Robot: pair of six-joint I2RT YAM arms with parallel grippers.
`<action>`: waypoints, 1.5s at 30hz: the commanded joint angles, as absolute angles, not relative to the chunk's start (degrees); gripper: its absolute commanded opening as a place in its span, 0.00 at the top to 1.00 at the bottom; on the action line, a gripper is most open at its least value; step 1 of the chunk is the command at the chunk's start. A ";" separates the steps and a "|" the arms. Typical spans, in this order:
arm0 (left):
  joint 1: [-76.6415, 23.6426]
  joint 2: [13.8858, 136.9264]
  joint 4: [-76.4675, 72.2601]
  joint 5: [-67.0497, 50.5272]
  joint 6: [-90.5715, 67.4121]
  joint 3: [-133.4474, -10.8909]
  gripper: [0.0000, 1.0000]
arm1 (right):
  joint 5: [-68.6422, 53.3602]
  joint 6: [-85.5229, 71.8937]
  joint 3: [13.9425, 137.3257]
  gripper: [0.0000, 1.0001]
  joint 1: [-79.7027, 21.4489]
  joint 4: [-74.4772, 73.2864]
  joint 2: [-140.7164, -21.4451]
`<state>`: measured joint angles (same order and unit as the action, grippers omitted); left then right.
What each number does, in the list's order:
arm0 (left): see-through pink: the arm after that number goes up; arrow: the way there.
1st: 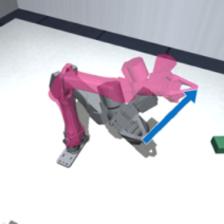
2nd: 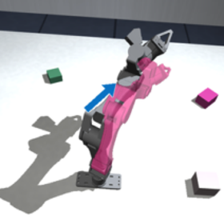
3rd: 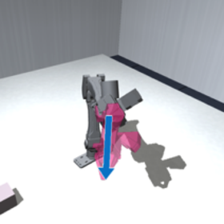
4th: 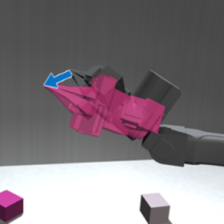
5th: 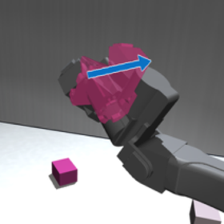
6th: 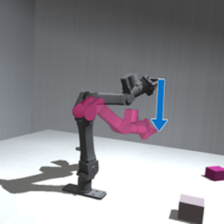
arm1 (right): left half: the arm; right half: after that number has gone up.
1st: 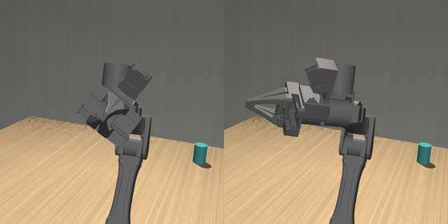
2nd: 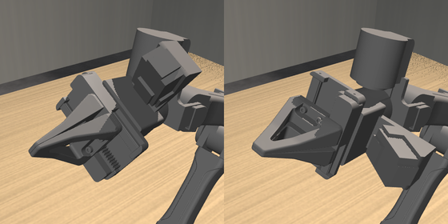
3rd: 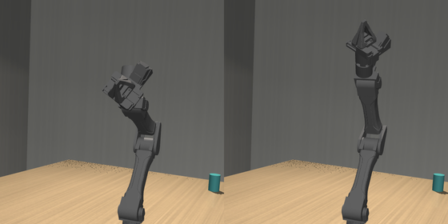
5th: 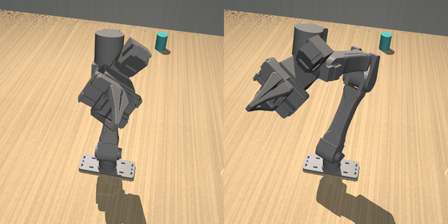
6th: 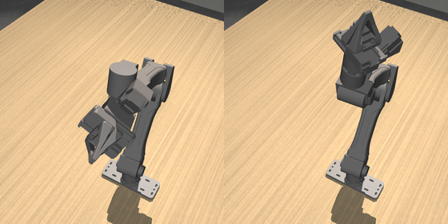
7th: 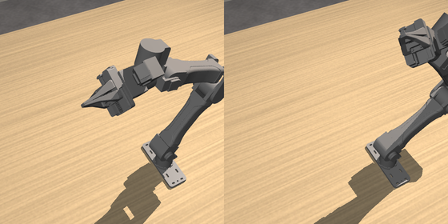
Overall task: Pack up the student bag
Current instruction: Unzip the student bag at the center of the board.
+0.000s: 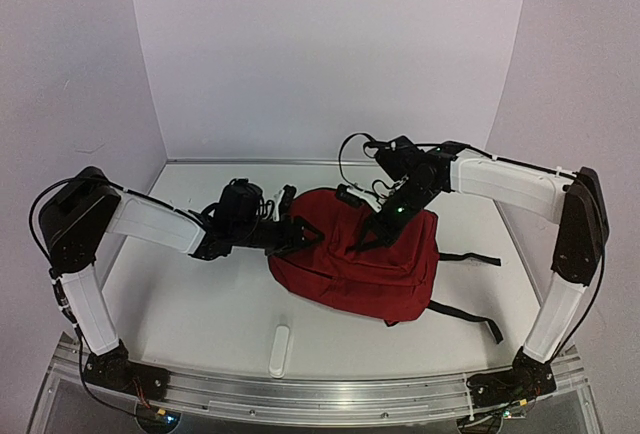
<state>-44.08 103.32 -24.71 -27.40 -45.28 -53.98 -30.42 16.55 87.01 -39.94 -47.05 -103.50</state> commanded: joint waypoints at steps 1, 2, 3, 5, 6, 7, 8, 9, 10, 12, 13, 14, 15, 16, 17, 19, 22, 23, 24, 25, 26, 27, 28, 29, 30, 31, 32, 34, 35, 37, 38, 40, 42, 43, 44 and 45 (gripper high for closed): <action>-45.25 103.78 -27.83 -28.44 -45.07 -55.92 0.45 | -27.65 16.44 89.28 1.00 -40.33 -46.77 -103.02; -45.60 103.85 -28.02 -28.36 -44.85 -55.98 0.45 | -26.88 16.44 89.38 1.00 -40.26 -46.72 -102.97; -45.87 103.93 -28.35 -28.36 -44.76 -56.03 0.45 | -26.16 16.44 89.48 1.00 -40.26 -46.61 -103.00; -46.67 104.36 -28.61 -28.49 -44.60 -56.60 0.44 | -24.93 16.33 89.55 1.00 -40.26 -46.12 -103.05; -47.02 104.74 -28.52 -28.59 -44.50 -57.09 0.43 | -24.59 16.19 89.60 1.00 -40.27 -45.88 -103.10; -47.40 105.10 -28.31 -28.61 -44.48 -57.45 0.43 | -24.37 15.96 89.68 1.00 -40.28 -45.61 -103.15; -47.60 105.74 -28.07 -28.64 -44.60 -57.94 0.42 | -24.17 15.64 89.88 1.00 -40.26 -45.34 -103.27; -47.75 106.32 -27.96 -28.66 -44.83 -58.36 0.42 | -24.06 15.37 90.08 1.00 -40.23 -45.13 -103.35; -47.91 106.85 -28.36 -28.82 -45.20 -58.55 0.42 | -23.89 15.10 90.35 1.00 -40.24 -44.97 -103.44; -48.23 107.67 -28.98 -29.01 -45.92 -58.79 0.43 | -23.49 14.72 90.77 1.00 -40.18 -44.65 -103.66; -48.38 107.93 -29.23 -29.07 -46.10 -58.82 0.44 | -23.23 14.59 90.91 1.00 -40.17 -44.51 -103.70; -48.48 108.13 -29.51 -29.12 -46.21 -58.80 0.47 | -22.88 14.47 91.00 1.00 -40.20 -44.37 -103.69; -48.61 108.23 -29.79 -29.28 -46.29 -58.71 0.51 | -22.46 14.40 91.13 1.00 -40.19 -44.23 -103.69; -48.73 108.27 -29.95 -29.44 -46.30 -58.60 0.57 | -21.97 14.30 91.29 1.00 -40.14 -44.01 -103.75; -48.77 108.28 -30.01 -29.47 -46.31 -58.45 0.64 | -21.52 14.15 91.45 1.00 -39.99 -43.78 -103.85; -48.78 108.10 -30.23 -29.44 -46.44 -58.07 0.76 | -20.80 14.06 91.93 1.00 -39.37 -43.41 -104.18; -48.80 107.71 -30.28 -28.97 -47.08 -57.22 0.95 | -20.39 14.17 92.70 1.00 -38.17 -42.87 -104.79; -48.80 107.58 -30.08 -28.71 -47.28 -57.02 0.99 | -20.25 14.25 93.02 1.00 -37.67 -42.72 -105.08; -48.78 107.42 -29.95 -28.56 -47.36 -56.80 1.00 | -20.00 14.38 93.40 1.00 -37.15 -42.54 -105.36; -48.78 107.26 -29.89 -28.38 -47.42 -56.55 1.00 | -19.73 14.47 93.84 1.00 -36.63 -42.37 -105.68; -48.78 107.11 -29.92 -28.22 -47.51 -56.22 1.00 | -19.58 14.60 94.38 1.00 -35.98 -42.23 -106.08; -48.78 106.96 -29.92 -28.09 -47.57 -55.89 1.00 | -19.51 14.77 95.03 1.00 -35.22 -42.11 -106.55; -48.78 106.83 -29.88 -27.98 -47.60 -55.60 1.00 | -19.45 14.89 95.81 1.00 -34.36 -42.00 -107.08; -48.78 106.72 -29.82 -27.91 -47.63 -55.33 1.00 | -19.40 14.93 96.80 1.00 -33.33 -41.88 -107.75; -48.78 106.53 -29.67 -27.80 -47.64 -55.13 1.00 | -19.43 15.02 97.79 1.00 -32.35 -41.85 -108.46; -48.78 106.47 -29.47 -27.72 -47.64 -54.91 1.00 | -19.56 15.02 98.73 1.00 -31.43 -41.82 -109.09; -48.78 106.37 -29.33 -27.59 -47.63 -54.61 1.00 | -19.69 14.93 99.85 1.00 -30.43 -41.81 -109.92; -48.78 106.10 -29.14 -27.38 -47.56 -54.09 1.00 | -20.27 14.61 101.93 1.00 -28.87 -41.82 -111.52; -48.78 105.88 -29.01 -27.21 -47.50 -53.84 1.00 | -20.51 14.52 102.97 1.00 -28.26 -41.83 -112.32; -48.78 105.43 -28.66 -26.84 -47.41 -53.28 1.00 | -20.81 14.54 104.25 1.00 -27.71 -41.83 -113.53; -48.78 105.16 -28.51 -26.66 -47.33 -53.04 1.00 | -21.17 14.53 104.59 1.00 -27.61 -41.89 -113.88; -48.77 104.37 -27.92 -26.53 -46.62 -52.56 1.00 | -23.81 13.63 104.75 1.00 -27.57 -42.04 -114.20; -48.98 103.19 -25.97 -26.29 -44.60 -52.88 0.94 | -28.42 12.72 103.56 1.00 -27.78 -42.27 -113.54; -49.23 102.07 -24.19 -25.27 -43.22 -53.10 0.85 | -30.26 12.44 102.23 1.00 -28.15 -42.27 -112.76; -49.60 100.90 -22.49 -24.00 -41.62 -53.50 0.76 | -31.66 12.27 100.51 1.00 -28.78 -42.28 -111.75; -50.02 99.81 -20.54 -22.53 -39.77 -54.06 0.67 | -32.83 12.21 98.87 1.00 -29.57 -42.28 -110.80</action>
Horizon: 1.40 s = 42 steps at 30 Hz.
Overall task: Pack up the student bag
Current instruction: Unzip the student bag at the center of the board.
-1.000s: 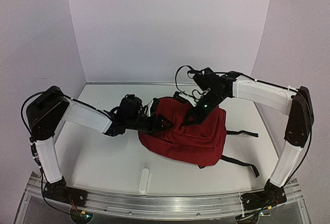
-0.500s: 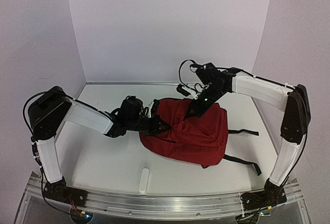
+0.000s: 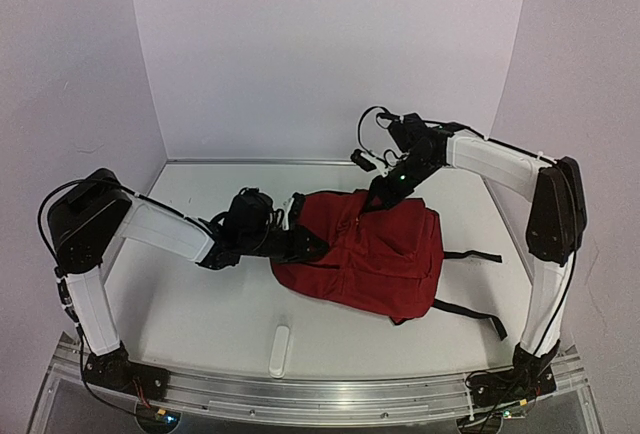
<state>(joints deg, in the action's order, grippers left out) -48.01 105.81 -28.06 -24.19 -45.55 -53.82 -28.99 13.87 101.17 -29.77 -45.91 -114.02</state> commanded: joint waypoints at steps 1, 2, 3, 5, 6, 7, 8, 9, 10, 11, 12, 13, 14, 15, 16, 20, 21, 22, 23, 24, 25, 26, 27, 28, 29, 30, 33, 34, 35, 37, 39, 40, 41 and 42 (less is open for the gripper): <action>-50.50 98.65 -18.17 -20.99 -37.96 -54.90 0.61 | -33.71 12.31 97.39 1.00 -30.45 -42.28 -109.92; -51.12 97.94 -15.34 -19.16 -36.03 -56.13 0.54 | -34.27 12.36 95.76 1.00 -31.39 -42.28 -108.91; -51.83 97.56 -12.81 -17.51 -34.05 -57.51 0.50 | -34.73 12.26 94.32 1.00 -32.21 -42.28 -108.12; -53.41 97.61 -9.18 -14.58 -30.55 -60.42 0.46 | -35.42 11.75 92.20 1.00 -33.52 -42.28 -107.17; -54.01 98.00 -7.70 -13.44 -29.39 -61.67 0.45 | -35.75 11.45 91.56 1.00 -33.80 -42.25 -106.99; -54.42 98.52 -6.79 -12.73 -28.70 -62.73 0.45 | -36.02 11.17 91.21 1.00 -33.84 -42.19 -107.05; -54.71 99.10 -6.09 -12.19 -28.14 -63.71 0.45 | -36.24 10.88 90.97 1.00 -33.84 -42.15 -107.11; -54.83 99.86 -5.51 -11.64 -27.81 -64.29 0.45 | -36.29 10.84 90.70 1.00 -33.87 -42.18 -107.26; -54.98 100.73 -4.89 -11.00 -27.58 -65.21 0.46 | -36.30 10.81 90.43 1.00 -33.96 -42.18 -107.30; -55.07 101.33 -4.46 -10.44 -27.26 -65.93 0.46 | -36.32 10.81 90.28 1.00 -34.05 -42.19 -107.34; -55.17 101.92 -4.19 -10.09 -26.97 -66.65 0.46 | -36.47 10.77 90.15 1.00 -34.09 -42.19 -107.35; -55.27 102.41 -3.90 -9.72 -26.74 -67.33 0.47 | -36.59 10.72 90.09 1.00 -34.18 -42.19 -107.42; -55.36 102.95 -3.43 -9.22 -26.55 -68.21 0.47 | -36.63 10.67 90.03 1.00 -34.26 -42.22 -107.44; -55.48 103.55 -2.88 -8.78 -26.21 -69.23 0.46 | -36.63 10.64 90.00 1.00 -34.31 -42.22 -107.48; -55.63 104.23 -2.17 -8.38 -25.71 -70.39 0.47 | -36.57 10.63 90.02 1.00 -34.30 -42.19 -107.53; -56.22 106.67 2.53 -6.22 -24.54 -74.25 0.61 | -35.50 10.63 90.76 1.00 -34.28 -42.17 -107.66; -56.29 106.89 3.21 -5.70 -24.59 -74.54 0.67 | -35.05 10.68 91.15 1.00 -34.28 -42.18 -107.71; -56.34 107.02 3.82 -5.22 -24.69 -74.61 0.73 | -34.58 10.76 91.60 1.00 -34.25 -42.17 -107.79; -56.34 106.89 4.31 -4.89 -24.93 -74.23 0.79 | -34.05 10.94 92.10 1.00 -34.12 -42.14 -107.88; -56.38 106.51 4.55 -4.73 -25.15 -73.61 0.84 | -33.45 11.13 92.58 1.00 -33.85 -42.16 -108.02; -56.43 106.08 4.73 -4.62 -25.35 -72.88 0.88 | -32.87 11.31 93.10 1.00 -33.50 -42.19 -108.23; -56.43 105.51 4.74 -4.65 -25.60 -71.93 0.93 | -32.42 11.33 93.77 1.00 -32.88 -42.19 -108.59; -56.43 104.97 4.75 -4.64 -25.83 -71.13 0.97 | -32.03 11.34 94.54 1.00 -32.17 -42.19 -109.01; -56.43 104.44 4.71 -4.68 -26.09 -70.34 0.99 | -31.57 11.34 95.46 1.00 -31.31 -42.21 -109.61; -56.43 103.87 4.61 -4.84 -26.28 -69.47 1.00 | -31.14 11.34 96.56 1.00 -30.34 -42.26 -110.10; -56.43 103.39 4.55 -5.04 -26.37 -68.88 1.00 | -30.55 11.47 97.51 1.00 -29.62 -42.27 -110.81; -56.59 102.55 4.28 -5.91 -26.71 -67.38 1.00 | -27.68 12.02 101.46 1.00 -27.26 -42.32 -113.01; -56.71 102.43 4.23 -6.14 -26.72 -67.10 1.00 | -26.93 12.08 102.76 1.00 -26.50 -42.36 -113.88; -56.84 102.35 4.20 -6.21 -26.72 -66.87 1.00 | -26.33 12.22 103.94 1.00 -25.84 -42.36 -114.78; -57.07 102.15 4.05 -6.30 -26.74 -66.43 1.00 | -25.12 12.49 106.74 1.00 -24.84 -42.32 -116.97; -57.31 101.92 3.97 -6.42 -26.80 -66.10 1.00 | -24.05 12.66 109.16 1.00 -23.93 -42.38 -118.85; -57.39 101.82 4.01 -6.46 -26.81 -66.01 1.00 | -23.20 12.79 110.72 1.00 -23.62 -42.41 -120.03; -57.47 101.70 4.03 -6.41 -26.86 -65.80 1.00 | -22.62 12.89 112.15 1.00 -23.21 -42.44 -121.11; -57.48 101.57 4.01 -6.37 -26.90 -65.61 1.00 | -22.12 12.87 113.47 1.00 -22.78 -42.44 -122.20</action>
